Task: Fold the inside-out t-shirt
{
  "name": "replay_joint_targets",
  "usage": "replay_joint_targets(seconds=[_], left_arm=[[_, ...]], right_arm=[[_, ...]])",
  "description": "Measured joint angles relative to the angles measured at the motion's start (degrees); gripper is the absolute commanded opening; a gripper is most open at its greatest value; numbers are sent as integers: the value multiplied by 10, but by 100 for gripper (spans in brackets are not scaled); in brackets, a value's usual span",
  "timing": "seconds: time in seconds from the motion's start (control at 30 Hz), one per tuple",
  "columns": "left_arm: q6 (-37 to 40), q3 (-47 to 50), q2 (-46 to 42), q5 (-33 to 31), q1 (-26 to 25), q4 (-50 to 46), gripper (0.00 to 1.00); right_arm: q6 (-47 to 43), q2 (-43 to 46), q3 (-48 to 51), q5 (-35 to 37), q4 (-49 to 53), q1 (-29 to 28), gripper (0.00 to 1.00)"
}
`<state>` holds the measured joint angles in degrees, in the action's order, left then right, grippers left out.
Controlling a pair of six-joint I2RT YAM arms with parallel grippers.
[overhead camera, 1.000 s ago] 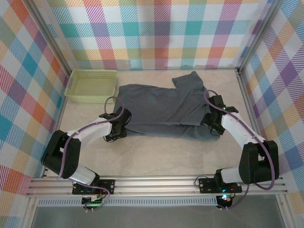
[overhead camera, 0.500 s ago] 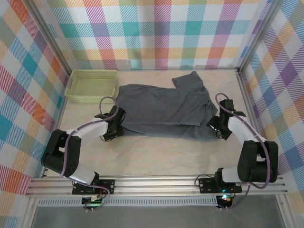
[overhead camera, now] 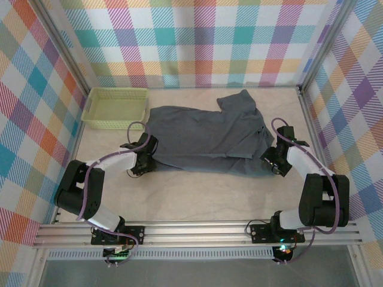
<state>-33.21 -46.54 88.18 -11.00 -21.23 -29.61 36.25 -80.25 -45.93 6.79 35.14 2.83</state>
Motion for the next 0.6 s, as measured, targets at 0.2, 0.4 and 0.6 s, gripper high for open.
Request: replay_joint_targets(seconds=[0.2,0.4,0.6], left_arm=[[3,0,0,-2,0,0,15],[7,-1,-1,-6,0,-2,7],[8,-1,-7,-6,0,-4,3]], right_arm=[[3,0,5,2,0,4,67],[6,0,17,2,-5,5,66],[6,0,21,0,-7,5,65]])
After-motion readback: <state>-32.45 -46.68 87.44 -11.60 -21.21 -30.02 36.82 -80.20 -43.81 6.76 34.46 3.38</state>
